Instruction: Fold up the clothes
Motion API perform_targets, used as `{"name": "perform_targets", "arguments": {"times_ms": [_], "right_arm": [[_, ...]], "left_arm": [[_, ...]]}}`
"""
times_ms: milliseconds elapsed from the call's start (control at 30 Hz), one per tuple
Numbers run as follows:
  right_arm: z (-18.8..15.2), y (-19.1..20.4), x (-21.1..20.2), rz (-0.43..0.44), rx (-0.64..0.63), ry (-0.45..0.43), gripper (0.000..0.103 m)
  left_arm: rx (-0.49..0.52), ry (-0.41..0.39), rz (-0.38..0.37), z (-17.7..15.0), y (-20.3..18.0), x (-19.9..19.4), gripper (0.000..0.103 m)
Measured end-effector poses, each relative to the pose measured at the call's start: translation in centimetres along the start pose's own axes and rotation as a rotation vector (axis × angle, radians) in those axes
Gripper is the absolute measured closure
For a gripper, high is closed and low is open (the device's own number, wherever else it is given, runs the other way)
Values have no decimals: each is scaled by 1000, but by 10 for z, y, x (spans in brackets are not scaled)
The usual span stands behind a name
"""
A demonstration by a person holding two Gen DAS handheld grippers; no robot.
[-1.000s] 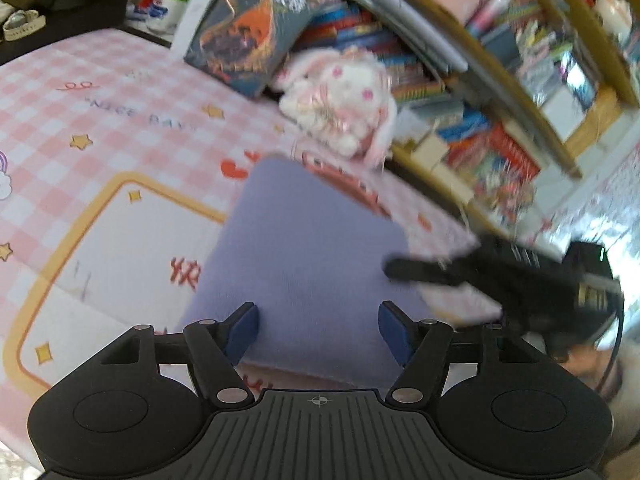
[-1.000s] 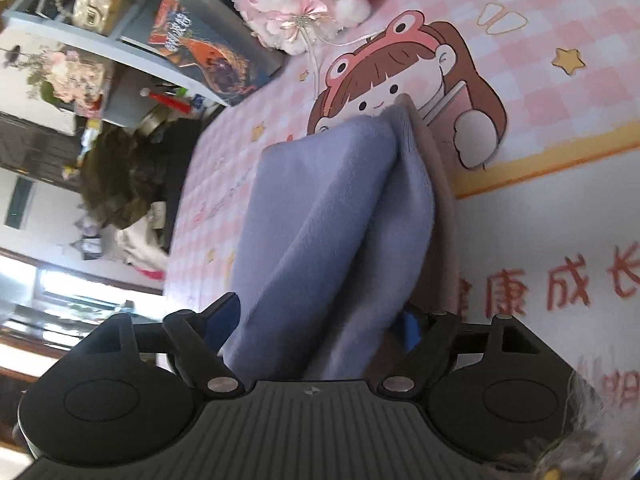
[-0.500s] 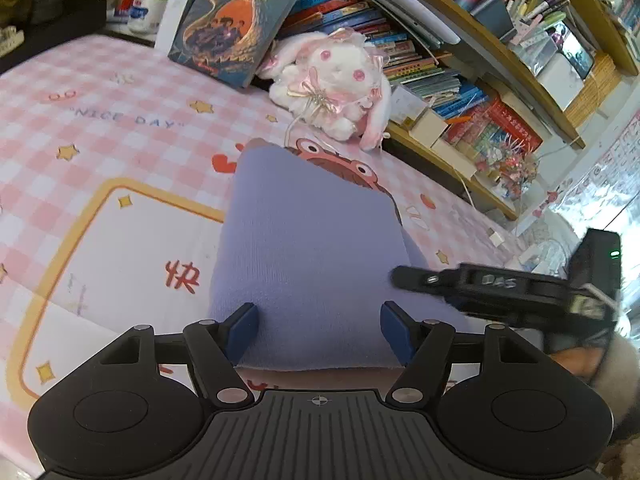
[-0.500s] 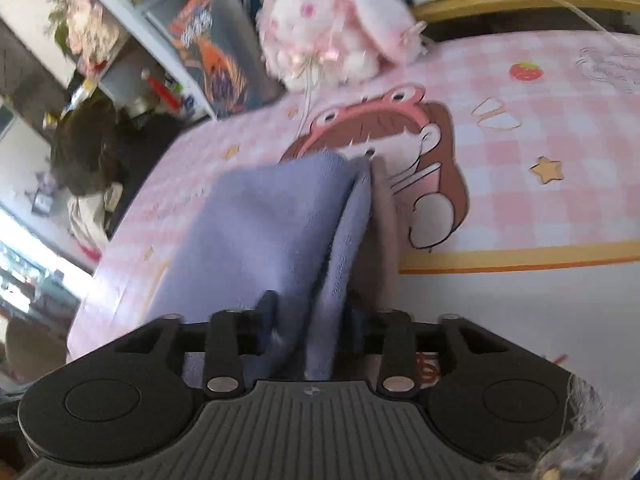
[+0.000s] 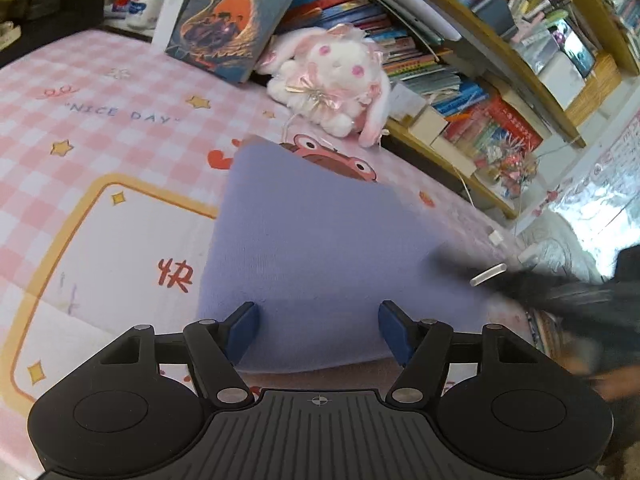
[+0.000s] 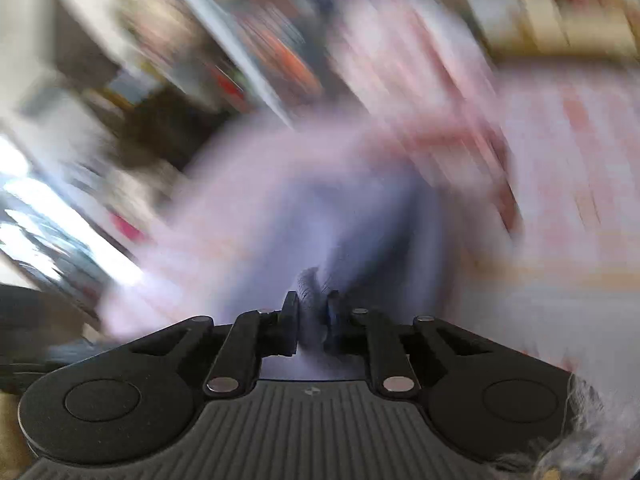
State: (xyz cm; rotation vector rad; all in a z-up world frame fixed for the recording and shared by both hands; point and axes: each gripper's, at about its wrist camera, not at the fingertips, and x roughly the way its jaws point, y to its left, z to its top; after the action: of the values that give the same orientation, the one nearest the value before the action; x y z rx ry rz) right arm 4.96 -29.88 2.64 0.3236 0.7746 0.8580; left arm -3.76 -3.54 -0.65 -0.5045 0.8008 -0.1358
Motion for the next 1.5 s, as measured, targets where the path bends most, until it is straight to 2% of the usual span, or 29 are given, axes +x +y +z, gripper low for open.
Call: {"name": "perform_targets", "arguments": {"times_ms": [33,100,167,200,267,367,467,533,600,633,700,767,867,967,1033,1167,1267,1400,1500], "right_arm": [[1,4,-9,43,-30,-39,91],[-2,1,-5,-73,-45,-6,91],[-8,-31,15,-192,111,104,91],[-14,-49,24,-215,204,163,91],[-16,-54,25,-202,239,148,91],[-15,-46,25,-218,189,152,90],[-21,-44,14,-212,189,150,88],[-21,-42,8,-208,182,140,82],[-23,-36,3,-203,168,130,70],[-23,-35,2,-202,160,125,68],[-24,-32,-2,-205,143,111,61],[-24,-30,-6,-206,135,96,58],[-24,-27,-13,-227,124,72,51],[-25,-17,-19,-332,54,60,36],[-27,-12,-22,-383,23,55,35],[-37,-8,-26,-448,29,55,27],[-44,-4,-27,-495,43,55,21],[-54,7,-27,-558,75,61,13],[-63,15,-24,-581,108,70,10]], "left_arm": [[-11,9,-4,-1,2,1,37],[-15,25,7,-4,3,5,37],[-12,26,-4,-6,3,6,37],[-4,29,1,-6,2,6,37],[0,28,2,-7,1,6,36],[-7,18,-2,-8,3,4,36],[-5,-27,16,-10,1,-3,36],[-3,-100,36,-9,-1,-13,36],[-17,-157,38,-8,0,-22,36],[-25,-178,36,-8,0,-26,36],[-29,-201,38,-9,-1,-32,36],[-25,-212,45,-10,-4,-36,36],[12,-198,72,-11,-10,-39,35],[64,-173,109,-12,-18,-37,33],[99,-151,120,-12,-20,-34,33],[168,-108,129,-12,-23,-29,32],[193,-84,117,-13,-19,-28,30],[219,-41,120,-14,-12,-32,22],[238,-7,117,-15,-5,-34,21]]}}
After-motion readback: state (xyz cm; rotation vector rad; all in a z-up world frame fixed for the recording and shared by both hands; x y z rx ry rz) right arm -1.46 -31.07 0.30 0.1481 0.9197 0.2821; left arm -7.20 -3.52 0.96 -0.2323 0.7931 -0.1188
